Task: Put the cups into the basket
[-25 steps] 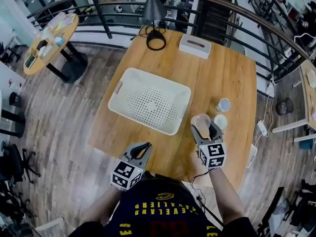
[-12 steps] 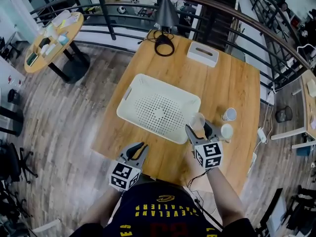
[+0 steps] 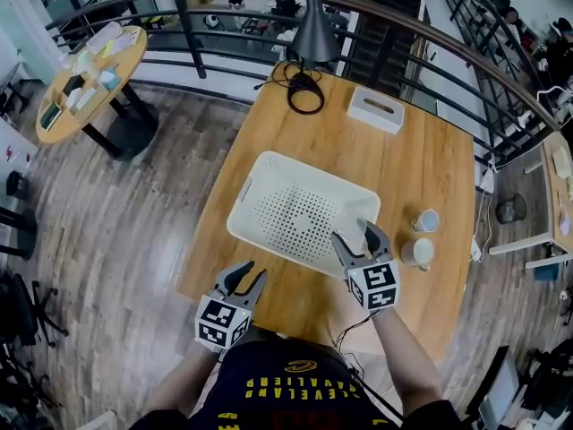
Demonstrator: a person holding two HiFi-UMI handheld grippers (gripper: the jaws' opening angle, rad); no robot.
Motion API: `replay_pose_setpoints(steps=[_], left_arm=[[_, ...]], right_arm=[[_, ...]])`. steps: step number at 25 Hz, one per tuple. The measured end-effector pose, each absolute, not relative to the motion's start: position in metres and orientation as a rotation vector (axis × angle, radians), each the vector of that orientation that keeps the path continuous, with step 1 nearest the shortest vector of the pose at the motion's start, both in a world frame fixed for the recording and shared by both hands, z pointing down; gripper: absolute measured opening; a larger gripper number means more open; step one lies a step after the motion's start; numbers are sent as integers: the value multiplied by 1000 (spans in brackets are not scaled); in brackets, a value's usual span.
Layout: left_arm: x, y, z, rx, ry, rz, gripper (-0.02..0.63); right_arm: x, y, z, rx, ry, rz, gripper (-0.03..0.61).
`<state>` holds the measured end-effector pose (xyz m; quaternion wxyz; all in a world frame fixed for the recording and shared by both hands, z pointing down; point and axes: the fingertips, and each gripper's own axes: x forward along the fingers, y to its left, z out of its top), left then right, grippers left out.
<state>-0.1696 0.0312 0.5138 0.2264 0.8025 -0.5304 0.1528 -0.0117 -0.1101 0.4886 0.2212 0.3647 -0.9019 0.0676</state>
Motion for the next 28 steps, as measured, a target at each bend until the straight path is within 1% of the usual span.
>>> replay_pose_setpoints(steps=[16, 28], left_arm=[[-237, 2, 530, 2213, -1392, 453, 110], [-266, -2, 549, 2162, -1365, 448, 110]], right_arm=[[-85, -136, 527, 971, -2414, 170, 272], [-131, -157, 556, 863, -2381, 152, 272]])
